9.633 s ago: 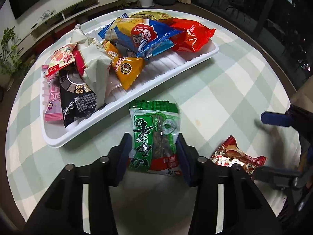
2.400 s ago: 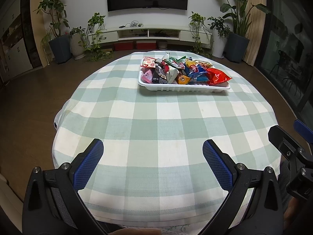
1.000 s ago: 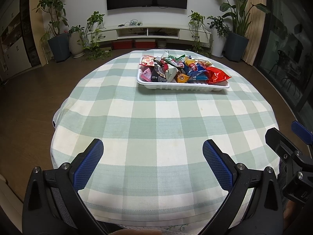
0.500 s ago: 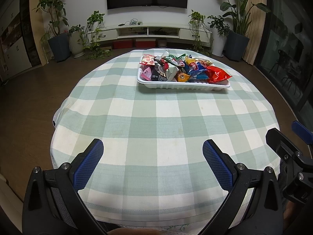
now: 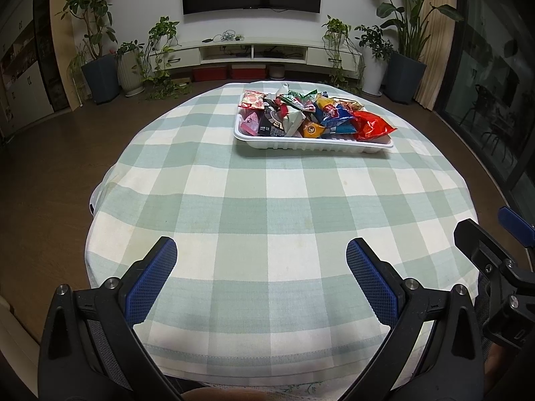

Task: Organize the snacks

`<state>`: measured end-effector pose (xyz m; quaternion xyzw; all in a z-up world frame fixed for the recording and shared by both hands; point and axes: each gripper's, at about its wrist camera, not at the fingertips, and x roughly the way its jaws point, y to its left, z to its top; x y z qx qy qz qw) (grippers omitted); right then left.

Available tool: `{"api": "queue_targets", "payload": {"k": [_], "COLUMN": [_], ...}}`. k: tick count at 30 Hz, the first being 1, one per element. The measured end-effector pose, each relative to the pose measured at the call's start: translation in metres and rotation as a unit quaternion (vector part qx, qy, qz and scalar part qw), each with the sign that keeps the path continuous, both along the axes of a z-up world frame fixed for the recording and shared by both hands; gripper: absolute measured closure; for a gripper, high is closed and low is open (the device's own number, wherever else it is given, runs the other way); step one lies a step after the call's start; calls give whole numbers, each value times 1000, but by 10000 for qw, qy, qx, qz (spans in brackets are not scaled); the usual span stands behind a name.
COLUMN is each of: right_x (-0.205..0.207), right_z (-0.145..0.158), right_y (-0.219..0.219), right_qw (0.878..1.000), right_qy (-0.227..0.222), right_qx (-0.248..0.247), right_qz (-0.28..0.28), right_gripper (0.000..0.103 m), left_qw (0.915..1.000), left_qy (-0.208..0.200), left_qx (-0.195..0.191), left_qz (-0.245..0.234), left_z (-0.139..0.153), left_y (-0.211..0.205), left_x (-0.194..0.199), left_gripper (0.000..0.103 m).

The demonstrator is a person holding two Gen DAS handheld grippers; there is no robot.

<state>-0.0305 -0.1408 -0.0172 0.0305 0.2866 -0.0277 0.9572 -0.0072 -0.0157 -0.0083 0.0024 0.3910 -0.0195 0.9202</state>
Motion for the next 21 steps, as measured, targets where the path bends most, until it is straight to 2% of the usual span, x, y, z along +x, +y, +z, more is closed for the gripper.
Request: {"api": "queue_targets", "payload": {"k": [13,21], "right_x": [0,-1], "right_z": [1,0], "right_y": [0,0], "right_qw": [10000,10000], "right_qy": [10,19], "right_qx": [1,8], "right_qz": [-2,-4], "right_gripper": [0,0], "left_qw": [9999,9998], "left_qy": [71,-86], "left_qx": [102,175], "left_qz": [-5,-20], "left_z": [-1,1], "left_y": [-2,-2], "left_x": [2,0], "left_gripper": [0,0]}}
